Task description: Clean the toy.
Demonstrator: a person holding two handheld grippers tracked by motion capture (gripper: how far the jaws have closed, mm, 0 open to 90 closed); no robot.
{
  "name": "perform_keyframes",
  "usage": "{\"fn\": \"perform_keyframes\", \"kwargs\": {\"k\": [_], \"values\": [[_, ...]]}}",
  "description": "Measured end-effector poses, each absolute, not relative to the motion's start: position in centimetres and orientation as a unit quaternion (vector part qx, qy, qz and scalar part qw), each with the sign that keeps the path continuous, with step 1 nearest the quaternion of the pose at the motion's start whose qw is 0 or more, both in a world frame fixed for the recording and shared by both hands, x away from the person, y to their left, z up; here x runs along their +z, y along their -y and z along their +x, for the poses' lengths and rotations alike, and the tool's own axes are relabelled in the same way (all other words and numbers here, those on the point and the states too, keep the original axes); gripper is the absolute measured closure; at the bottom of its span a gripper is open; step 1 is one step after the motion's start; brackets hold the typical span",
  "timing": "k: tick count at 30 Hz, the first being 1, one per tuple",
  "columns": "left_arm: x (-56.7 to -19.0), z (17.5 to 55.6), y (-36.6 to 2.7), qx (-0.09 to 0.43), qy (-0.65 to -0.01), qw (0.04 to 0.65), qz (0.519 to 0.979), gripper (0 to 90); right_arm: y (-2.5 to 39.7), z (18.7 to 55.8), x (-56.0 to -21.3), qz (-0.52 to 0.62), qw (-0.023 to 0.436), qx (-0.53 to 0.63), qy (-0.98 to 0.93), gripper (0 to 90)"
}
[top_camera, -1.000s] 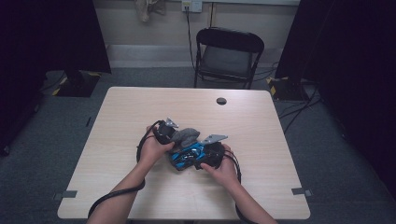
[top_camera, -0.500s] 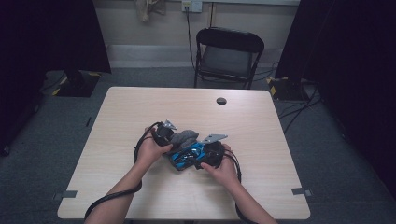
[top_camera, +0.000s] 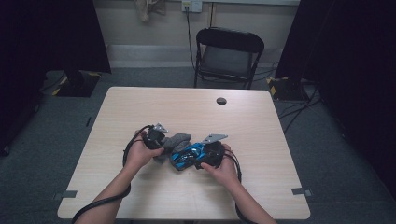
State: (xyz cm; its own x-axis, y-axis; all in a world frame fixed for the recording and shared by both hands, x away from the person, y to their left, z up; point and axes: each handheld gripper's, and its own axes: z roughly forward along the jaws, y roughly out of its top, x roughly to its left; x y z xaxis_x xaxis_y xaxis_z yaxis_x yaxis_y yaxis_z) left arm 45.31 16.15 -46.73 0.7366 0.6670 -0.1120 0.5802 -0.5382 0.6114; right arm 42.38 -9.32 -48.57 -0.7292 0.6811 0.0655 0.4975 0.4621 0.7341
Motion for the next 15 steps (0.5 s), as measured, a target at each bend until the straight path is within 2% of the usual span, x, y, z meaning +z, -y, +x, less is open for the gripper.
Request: {"fn": "perform_keyframes", "kwargs": {"k": [15], "values": [[-46.7, 44.2, -18.2, 0.055, -0.367, 0.329, 0.869, 68.3, 9.4, 42.5, -48.6, 0.346, 0.118, 0.384, -0.848, 12.9]]}}
